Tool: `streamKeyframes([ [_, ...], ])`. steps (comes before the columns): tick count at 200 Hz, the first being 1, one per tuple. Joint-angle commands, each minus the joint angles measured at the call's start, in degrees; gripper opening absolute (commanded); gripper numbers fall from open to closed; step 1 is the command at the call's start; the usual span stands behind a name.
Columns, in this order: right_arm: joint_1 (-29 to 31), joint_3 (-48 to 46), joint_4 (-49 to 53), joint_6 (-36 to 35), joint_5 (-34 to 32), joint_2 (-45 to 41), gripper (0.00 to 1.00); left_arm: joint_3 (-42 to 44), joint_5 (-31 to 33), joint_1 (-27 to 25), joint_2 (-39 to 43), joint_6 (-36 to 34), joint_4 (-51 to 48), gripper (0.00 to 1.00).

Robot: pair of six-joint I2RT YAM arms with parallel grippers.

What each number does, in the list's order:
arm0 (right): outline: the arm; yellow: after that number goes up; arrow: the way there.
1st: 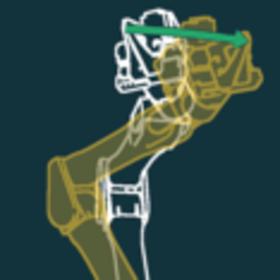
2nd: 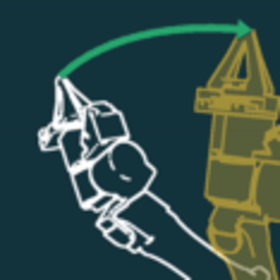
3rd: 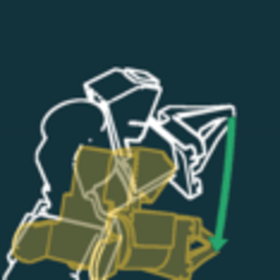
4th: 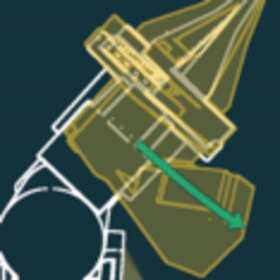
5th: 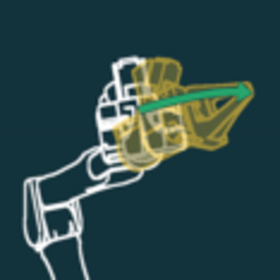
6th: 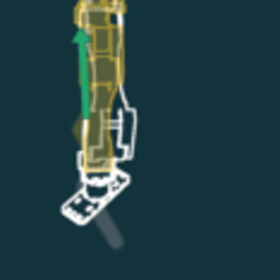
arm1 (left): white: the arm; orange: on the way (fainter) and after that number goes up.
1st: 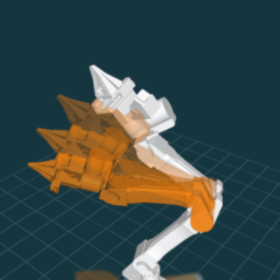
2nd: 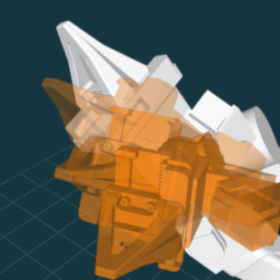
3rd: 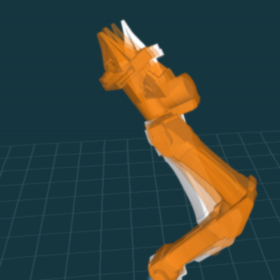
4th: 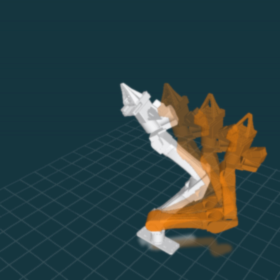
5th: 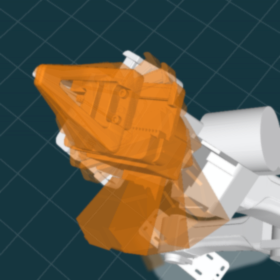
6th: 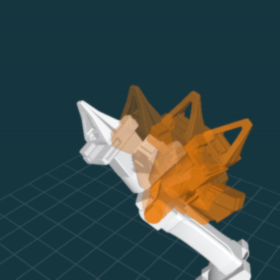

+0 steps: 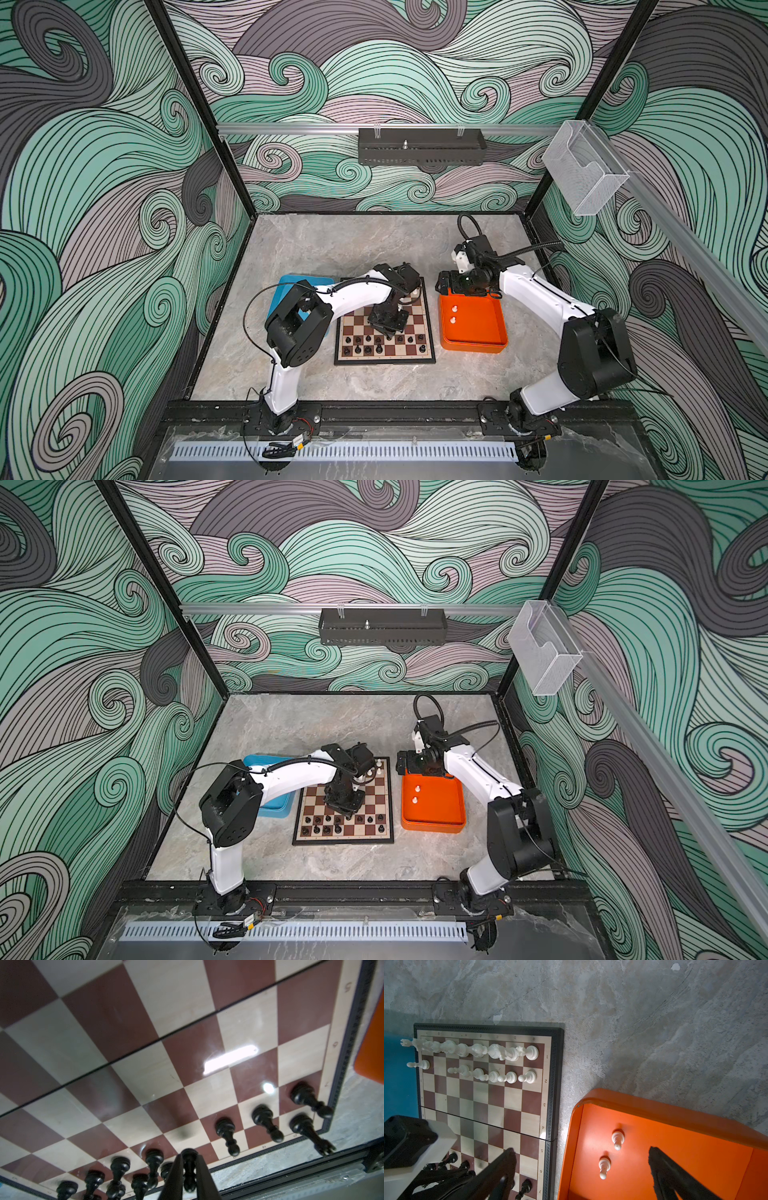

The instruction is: Set up the chess pieces on the board

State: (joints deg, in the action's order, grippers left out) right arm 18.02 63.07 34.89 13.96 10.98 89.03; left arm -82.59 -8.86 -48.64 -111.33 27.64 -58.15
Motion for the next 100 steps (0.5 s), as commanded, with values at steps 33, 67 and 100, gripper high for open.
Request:
streamKeyframes([
  [33, -0.43, -0.67, 0.13, -0.16, 0.4, -0.22, 0.99, 0.05, -1.38, -0.35, -1.54, -0.45, 0.04, 0.17],
  [67, -0.43, -0.67, 0.09, -0.16, 0.41, -0.24, 0.99, 0.01, -1.51, -0.34, -1.95, -0.5, 0.08, 0.19],
  [100, -0.44, -0.67, 0.16, -0.16, 0.41, -0.19, 0.99, 0.0, -1.26, -0.4, -1.88, -0.48, -0.07, 0.19],
])
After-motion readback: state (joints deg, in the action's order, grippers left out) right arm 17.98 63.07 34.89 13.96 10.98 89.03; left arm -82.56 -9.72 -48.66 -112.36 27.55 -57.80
